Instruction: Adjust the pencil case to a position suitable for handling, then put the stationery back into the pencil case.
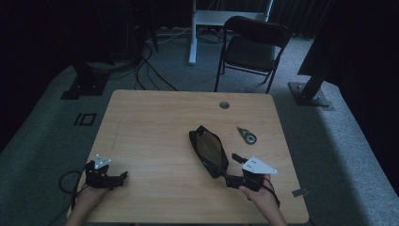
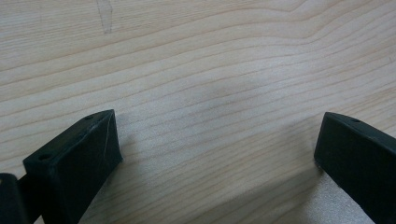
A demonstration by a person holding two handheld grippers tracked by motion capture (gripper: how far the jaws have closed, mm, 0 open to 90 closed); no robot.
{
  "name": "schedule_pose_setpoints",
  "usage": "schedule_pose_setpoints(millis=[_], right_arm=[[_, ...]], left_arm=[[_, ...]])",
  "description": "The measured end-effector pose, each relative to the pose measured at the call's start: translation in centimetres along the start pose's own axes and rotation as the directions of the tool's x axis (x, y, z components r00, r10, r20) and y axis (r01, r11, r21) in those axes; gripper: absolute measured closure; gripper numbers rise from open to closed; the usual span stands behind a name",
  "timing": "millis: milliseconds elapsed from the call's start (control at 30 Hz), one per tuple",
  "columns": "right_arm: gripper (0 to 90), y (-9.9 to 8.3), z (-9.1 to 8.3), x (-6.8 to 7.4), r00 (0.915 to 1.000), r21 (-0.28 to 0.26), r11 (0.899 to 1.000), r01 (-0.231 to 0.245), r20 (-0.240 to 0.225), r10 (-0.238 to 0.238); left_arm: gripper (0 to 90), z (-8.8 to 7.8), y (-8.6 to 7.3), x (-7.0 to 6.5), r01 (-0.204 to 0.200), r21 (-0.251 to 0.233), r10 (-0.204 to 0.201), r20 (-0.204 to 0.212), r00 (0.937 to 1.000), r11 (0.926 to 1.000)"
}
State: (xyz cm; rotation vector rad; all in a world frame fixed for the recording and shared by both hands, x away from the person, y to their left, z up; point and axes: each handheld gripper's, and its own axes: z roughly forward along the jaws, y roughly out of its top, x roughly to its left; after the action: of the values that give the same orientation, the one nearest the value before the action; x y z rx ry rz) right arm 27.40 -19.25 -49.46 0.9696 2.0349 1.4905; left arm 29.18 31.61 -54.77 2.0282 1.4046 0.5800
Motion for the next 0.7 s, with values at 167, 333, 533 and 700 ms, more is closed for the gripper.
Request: schedule_pose_setpoints(millis=[167,333,533,700], right_arm=[[16.4,0.7,-0.1,-1.0,0.9986,-0.035,0.999,-0.005,0.052,0.007],[13.1,1.6,-0.5,-1.8,0.9966,-0.068,0.998,-0.019,0.079,0.025],[11.6,2.3,-0.4,-3.2,0.9862,-0.084,0.995,-0.044,0.156,0.057],[11.7,2.6,0.0,-4.6,0.9859,-0.079,0.996,-0.038,0.160,0.050]], left_arm=[[0.4,0.0,0.0,0.0,0.000,0.000,0.000,0.000,1.0000,1.0000],[0.5,0.0,0.0,0.0,0.000,0.000,0.000,0.000,1.0000,1.0000],[0.5,0.0,0.0,0.0,0.000,0.000,0.000,0.000,1.0000,1.0000],[0.4,0.0,0.0,0.0,0.002,-0.001,-0.002,0.000,1.0000,1.0000]])
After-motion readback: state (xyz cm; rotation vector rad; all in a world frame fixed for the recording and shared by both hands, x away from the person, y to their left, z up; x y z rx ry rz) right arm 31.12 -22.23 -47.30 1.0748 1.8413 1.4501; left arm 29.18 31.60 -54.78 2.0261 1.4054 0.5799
